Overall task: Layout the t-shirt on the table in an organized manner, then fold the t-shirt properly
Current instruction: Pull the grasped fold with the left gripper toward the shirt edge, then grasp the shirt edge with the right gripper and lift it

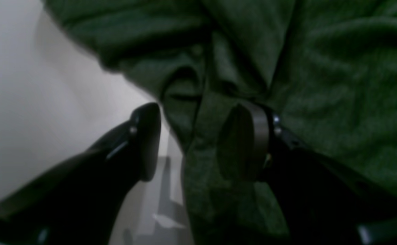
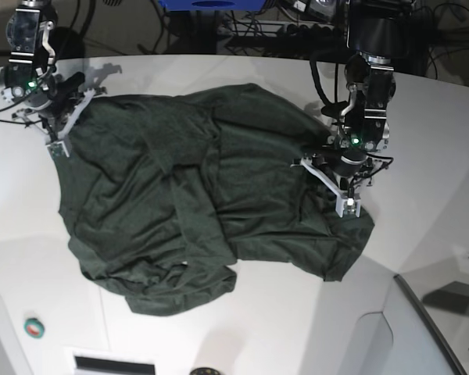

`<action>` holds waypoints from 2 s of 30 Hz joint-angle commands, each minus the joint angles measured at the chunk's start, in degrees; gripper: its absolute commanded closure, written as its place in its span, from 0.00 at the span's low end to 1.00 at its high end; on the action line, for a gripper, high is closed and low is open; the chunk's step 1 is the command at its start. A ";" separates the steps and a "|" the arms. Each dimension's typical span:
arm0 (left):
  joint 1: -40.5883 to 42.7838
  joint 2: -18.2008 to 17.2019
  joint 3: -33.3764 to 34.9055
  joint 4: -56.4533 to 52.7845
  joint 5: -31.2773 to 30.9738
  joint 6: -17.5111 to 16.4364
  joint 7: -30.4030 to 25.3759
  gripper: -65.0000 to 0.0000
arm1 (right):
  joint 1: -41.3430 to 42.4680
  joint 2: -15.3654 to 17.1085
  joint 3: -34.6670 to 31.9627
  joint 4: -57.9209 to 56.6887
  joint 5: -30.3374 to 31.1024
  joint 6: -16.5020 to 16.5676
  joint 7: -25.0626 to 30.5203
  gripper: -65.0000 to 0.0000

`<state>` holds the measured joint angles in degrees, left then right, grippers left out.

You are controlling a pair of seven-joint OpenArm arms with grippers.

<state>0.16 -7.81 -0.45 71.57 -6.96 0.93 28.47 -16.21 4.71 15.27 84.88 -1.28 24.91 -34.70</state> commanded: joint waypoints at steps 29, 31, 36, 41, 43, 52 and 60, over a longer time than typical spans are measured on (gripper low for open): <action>9.02 3.20 -4.61 16.91 0.41 0.43 4.28 1.00 | 0.34 0.78 0.16 1.05 0.44 -0.07 0.72 1.00; 11.75 3.29 -7.60 20.08 0.41 0.43 4.28 1.00 | 0.43 0.78 0.07 1.05 0.44 -0.07 0.72 1.00; 16.93 3.20 -12.96 23.42 0.41 0.43 4.19 1.00 | -1.42 2.28 -8.98 4.66 0.27 4.59 0.72 1.00; 20.45 3.20 -19.55 22.89 0.41 0.43 4.01 1.00 | -3.00 2.28 -18.39 13.71 0.27 5.38 0.28 1.00; 21.42 3.29 -22.45 22.89 0.41 0.43 4.01 1.00 | -1.77 2.37 -22.61 14.24 0.27 5.38 0.28 1.00; 23.00 3.29 -33.09 19.11 0.41 0.43 4.01 1.00 | 10.80 1.49 -44.94 5.80 0.36 5.47 0.19 1.00; 24.93 4.96 -34.15 18.06 0.32 0.43 4.01 1.00 | 16.51 -3.70 -47.57 -7.74 0.27 5.38 0.28 1.00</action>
<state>24.88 -2.39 -34.37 88.53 -6.76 1.28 33.45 -0.67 1.13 -32.56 76.29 -1.45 30.48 -35.16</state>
